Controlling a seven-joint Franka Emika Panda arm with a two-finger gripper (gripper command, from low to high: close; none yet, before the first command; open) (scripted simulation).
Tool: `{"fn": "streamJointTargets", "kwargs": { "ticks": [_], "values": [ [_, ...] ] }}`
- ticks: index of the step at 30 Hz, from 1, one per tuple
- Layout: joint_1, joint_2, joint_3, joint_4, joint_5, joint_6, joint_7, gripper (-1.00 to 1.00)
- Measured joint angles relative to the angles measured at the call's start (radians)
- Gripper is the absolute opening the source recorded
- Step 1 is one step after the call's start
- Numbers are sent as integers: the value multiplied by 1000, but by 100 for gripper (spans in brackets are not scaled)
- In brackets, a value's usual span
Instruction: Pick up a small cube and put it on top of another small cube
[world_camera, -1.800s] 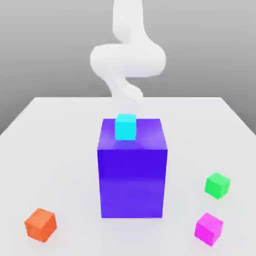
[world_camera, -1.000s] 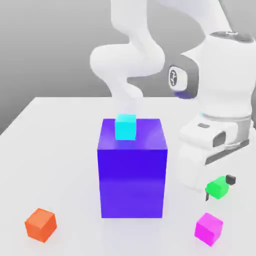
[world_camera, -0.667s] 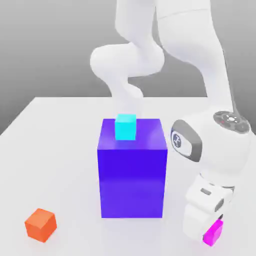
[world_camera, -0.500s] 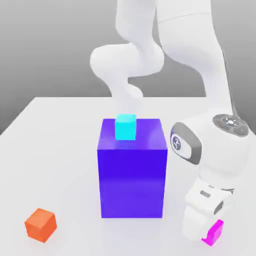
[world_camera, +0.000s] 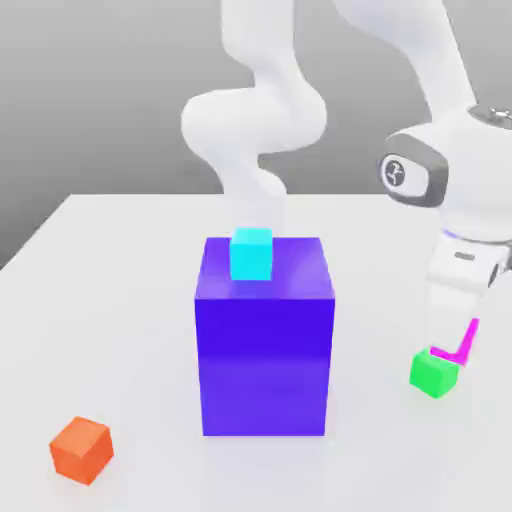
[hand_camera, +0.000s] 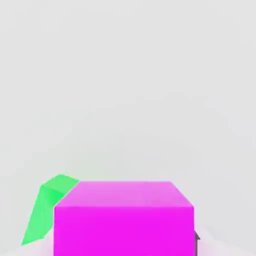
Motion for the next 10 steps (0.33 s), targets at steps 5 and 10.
{"fn": "streamJointTargets", "kwargs": {
  "ticks": [5, 10],
  "values": [
    [2, 126, -20, -17, -113, 137, 84, -100],
    [20, 189, -50, -13, -176, 194, 129, 100]
  ]
}}
